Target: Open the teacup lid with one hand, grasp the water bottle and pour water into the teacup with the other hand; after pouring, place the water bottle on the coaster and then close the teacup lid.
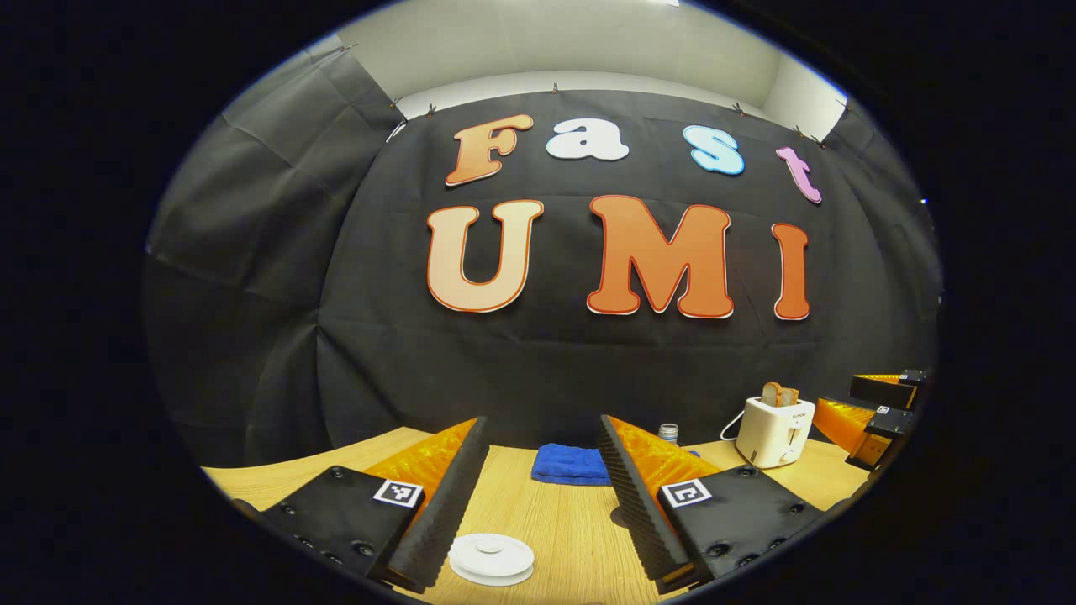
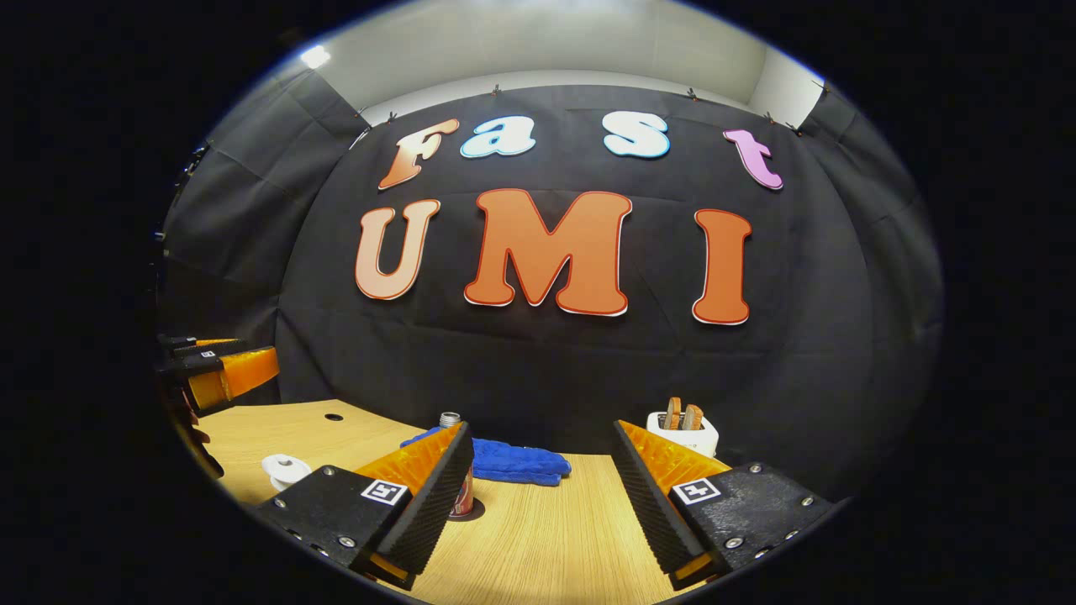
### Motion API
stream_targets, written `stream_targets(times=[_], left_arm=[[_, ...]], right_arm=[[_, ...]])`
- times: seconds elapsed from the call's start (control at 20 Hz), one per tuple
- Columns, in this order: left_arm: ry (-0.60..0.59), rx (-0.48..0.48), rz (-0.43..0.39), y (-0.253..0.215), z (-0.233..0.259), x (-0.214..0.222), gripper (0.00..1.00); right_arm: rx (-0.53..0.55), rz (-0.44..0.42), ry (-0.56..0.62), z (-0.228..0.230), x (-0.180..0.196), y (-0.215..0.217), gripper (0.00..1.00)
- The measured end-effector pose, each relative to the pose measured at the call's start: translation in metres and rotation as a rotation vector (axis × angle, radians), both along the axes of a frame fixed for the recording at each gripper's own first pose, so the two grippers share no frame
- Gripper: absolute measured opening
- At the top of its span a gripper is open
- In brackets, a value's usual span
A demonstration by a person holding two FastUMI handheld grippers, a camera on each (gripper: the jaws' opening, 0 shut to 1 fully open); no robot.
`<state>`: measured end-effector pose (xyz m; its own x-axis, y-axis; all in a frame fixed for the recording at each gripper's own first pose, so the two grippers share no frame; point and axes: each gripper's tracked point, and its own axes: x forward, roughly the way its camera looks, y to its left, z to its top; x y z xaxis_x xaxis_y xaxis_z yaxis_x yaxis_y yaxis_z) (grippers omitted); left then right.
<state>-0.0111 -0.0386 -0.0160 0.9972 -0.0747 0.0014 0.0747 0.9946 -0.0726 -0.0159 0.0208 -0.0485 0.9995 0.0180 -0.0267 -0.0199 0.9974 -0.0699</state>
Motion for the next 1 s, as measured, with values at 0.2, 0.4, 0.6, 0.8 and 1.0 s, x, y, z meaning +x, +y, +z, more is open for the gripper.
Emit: stream_targets(times=[0.2, 0.4, 0.6, 0.8, 1.0], left_arm=[[-0.003, 0.01, 0.014, 0.0039, -0.0011, 0.0011, 0.88], [-0.006, 0.009, 0.019, 0.0053, -0.0009, 0.0005, 0.91], [-0.011, 0.008, 0.02, 0.0049, 0.0007, 0.0007, 0.88], [-0.011, 0.005, 0.021, 0.0056, 0.0002, -0.0004, 0.84], [-0.014, 0.007, 0.019, 0.0055, 0.0004, -0.0015, 0.88]], right_arm=[[-0.001, -0.003, 0.002, -0.0004, 0.0001, -0.001, 0.98], [-0.002, -0.004, 0.006, -0.0024, -0.0002, -0.0004, 0.98], [-0.004, -0.007, 0.006, -0.0015, -0.0005, -0.0009, 0.98], [-0.006, -0.004, 0.01, -0.0032, -0.0015, 0.0003, 0.98], [-0.005, -0.006, 0.009, -0.0023, -0.0009, 0.0005, 0.99]])
